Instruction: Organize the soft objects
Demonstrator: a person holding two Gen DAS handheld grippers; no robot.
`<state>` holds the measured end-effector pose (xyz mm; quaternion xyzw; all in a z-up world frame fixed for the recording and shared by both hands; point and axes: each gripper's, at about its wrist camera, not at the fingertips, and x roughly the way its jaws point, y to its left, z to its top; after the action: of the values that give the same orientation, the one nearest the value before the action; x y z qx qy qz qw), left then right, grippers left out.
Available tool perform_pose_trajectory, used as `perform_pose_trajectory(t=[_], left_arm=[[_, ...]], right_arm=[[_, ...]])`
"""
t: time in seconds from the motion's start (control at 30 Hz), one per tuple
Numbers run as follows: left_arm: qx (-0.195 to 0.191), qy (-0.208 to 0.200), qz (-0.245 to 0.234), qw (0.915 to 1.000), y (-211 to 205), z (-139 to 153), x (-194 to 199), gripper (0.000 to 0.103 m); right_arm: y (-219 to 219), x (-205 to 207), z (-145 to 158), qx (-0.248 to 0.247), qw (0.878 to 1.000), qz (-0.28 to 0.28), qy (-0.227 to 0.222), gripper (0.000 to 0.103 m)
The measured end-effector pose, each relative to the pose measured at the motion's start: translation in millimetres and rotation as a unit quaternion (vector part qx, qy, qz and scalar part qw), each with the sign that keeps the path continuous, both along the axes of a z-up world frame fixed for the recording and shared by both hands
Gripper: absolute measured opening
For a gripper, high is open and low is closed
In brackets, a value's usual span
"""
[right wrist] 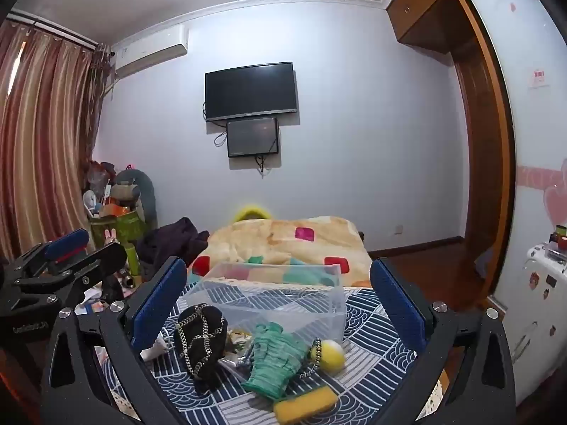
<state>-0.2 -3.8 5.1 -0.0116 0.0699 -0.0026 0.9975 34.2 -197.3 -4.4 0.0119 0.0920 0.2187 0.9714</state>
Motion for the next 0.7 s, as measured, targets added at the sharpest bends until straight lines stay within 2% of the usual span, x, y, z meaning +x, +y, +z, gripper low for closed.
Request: perform_pose_trajectory(t=[0.13, 0.17, 0.7], left_arm=[[-0.002, -0.001, 0.002, 1.0, -0.5, 6.1, -6.3, 0.103], [-0.004, -0.001, 0.006, 1.0, 1.6, -1.1, -3.8, 0.103], [-0.014, 0.003, 0.005, 0.9999, 6.0, -4.9, -0.9, 0.103]], right_arm=[[0.3, 0.2, -3.0, 0.001, 1.0, 0.0, -0.001, 0.103], [-0.5, 0.5, -3.5, 0.002, 1.0, 0.001, -0.001, 0.103], [3.6, -3.1, 0.3, -0.002, 1.0, 0.006, -0.005, 0.103]])
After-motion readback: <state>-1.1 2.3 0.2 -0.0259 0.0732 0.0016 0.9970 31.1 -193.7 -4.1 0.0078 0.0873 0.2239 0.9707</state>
